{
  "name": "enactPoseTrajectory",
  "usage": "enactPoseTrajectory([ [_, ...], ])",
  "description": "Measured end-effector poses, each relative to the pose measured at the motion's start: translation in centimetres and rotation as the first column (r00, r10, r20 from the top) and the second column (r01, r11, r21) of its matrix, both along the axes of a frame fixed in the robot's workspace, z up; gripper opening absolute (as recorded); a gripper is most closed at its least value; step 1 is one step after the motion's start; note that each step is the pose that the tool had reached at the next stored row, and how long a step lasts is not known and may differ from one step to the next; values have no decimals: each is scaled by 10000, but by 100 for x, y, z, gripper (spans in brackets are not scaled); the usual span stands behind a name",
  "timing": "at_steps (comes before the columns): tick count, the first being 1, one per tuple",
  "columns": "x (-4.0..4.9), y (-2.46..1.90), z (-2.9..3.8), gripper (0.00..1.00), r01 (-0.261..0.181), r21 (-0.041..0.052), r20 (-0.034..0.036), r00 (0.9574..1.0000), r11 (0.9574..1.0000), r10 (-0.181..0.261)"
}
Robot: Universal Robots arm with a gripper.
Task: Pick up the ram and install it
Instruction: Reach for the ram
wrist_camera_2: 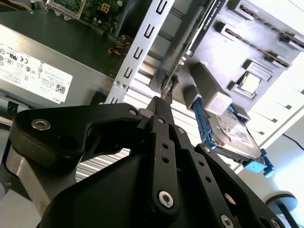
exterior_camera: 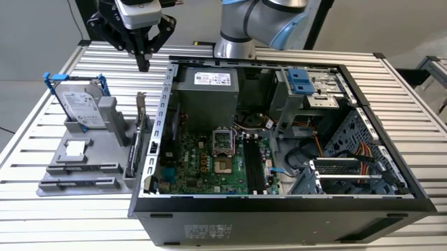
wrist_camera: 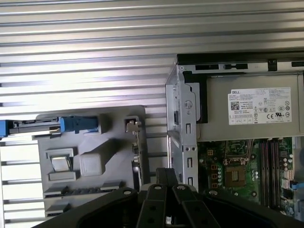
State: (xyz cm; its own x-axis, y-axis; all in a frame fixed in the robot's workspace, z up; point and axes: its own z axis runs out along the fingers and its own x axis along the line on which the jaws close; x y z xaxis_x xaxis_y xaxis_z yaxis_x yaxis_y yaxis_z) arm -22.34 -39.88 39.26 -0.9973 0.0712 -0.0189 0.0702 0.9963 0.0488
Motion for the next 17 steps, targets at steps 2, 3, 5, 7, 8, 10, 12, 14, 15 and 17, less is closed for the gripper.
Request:
enactPoseTrajectory([
  [2,-18,0,0,0,0,0,0,10000,10000,0],
  [3,-27,0,0,0,0,0,0,10000,10000,0],
  [5,-46,0,0,0,-1,0,0,10000,10000,1],
  [7,-63,0,0,0,0,0,0,10000,10000,0],
  [8,-72,0,0,0,-1,0,0,10000,10000,1],
  [10,-90,0,0,0,0,0,0,10000,10000,0],
  [12,-106,0,0,0,0,0,0,10000,10000,0],
  [14,-125,0,0,0,0,0,0,10000,10000,0],
  [15,-135,0,0,0,0,0,0,10000,10000,0],
  [17,-155,0,0,0,0,0,0,10000,10000,0],
])
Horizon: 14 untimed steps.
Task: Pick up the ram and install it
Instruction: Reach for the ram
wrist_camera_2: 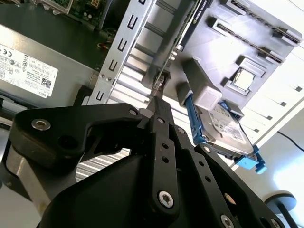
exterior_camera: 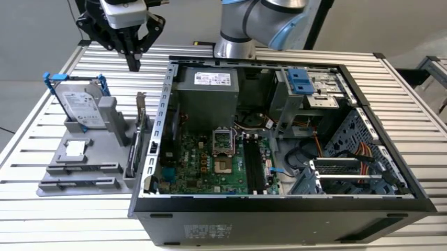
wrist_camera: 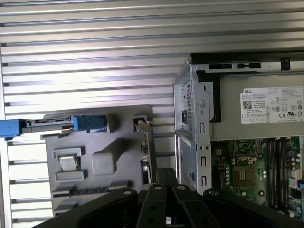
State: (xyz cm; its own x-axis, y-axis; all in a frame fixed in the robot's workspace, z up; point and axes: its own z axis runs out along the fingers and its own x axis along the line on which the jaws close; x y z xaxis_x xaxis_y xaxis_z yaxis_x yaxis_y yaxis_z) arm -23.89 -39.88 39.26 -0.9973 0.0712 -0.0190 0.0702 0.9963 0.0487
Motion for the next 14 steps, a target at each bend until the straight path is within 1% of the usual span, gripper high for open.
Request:
enactPoseTrajectory([
  [6,-70,0,0,0,0,0,0,10000,10000,0],
  [14,-187,0,0,0,0,1,0,10000,10000,0],
])
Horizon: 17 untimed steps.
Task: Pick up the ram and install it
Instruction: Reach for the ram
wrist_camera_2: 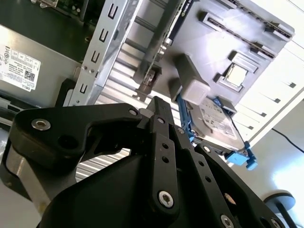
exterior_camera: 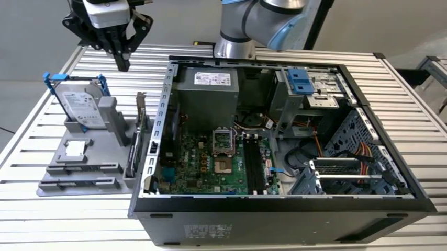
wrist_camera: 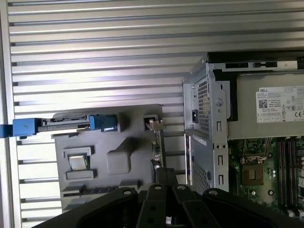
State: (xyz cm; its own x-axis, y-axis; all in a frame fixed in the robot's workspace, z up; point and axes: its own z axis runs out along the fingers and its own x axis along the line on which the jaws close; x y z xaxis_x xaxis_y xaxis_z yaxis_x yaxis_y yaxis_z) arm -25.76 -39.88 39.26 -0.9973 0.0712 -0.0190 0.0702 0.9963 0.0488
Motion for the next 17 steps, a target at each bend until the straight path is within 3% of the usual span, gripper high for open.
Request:
enactPoseTrajectory([
  [17,-231,0,0,0,0,0,0,10000,10000,0],
])
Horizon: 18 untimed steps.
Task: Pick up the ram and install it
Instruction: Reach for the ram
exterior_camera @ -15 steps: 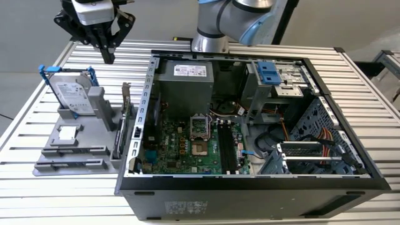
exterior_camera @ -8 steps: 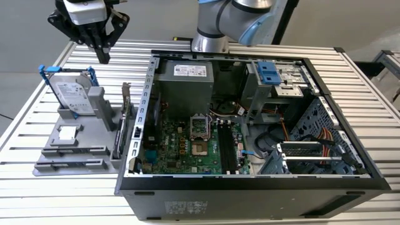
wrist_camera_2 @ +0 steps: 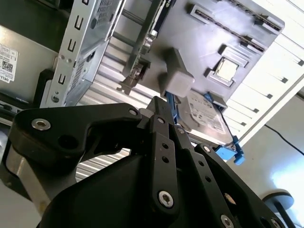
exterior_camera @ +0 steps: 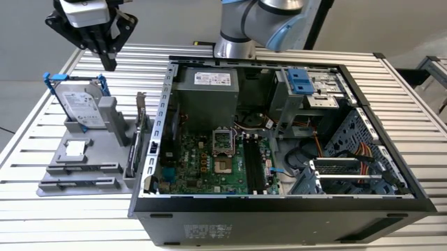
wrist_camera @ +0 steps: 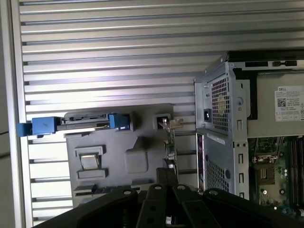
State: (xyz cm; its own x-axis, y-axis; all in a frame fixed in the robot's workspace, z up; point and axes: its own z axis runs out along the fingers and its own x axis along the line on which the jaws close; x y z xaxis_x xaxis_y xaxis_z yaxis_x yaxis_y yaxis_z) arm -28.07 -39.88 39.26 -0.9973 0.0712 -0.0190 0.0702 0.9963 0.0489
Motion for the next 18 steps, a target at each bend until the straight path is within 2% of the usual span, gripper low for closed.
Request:
enactPoseTrajectory([
  [18,-244,-2,0,0,0,3,0,10000,10000,0],
])
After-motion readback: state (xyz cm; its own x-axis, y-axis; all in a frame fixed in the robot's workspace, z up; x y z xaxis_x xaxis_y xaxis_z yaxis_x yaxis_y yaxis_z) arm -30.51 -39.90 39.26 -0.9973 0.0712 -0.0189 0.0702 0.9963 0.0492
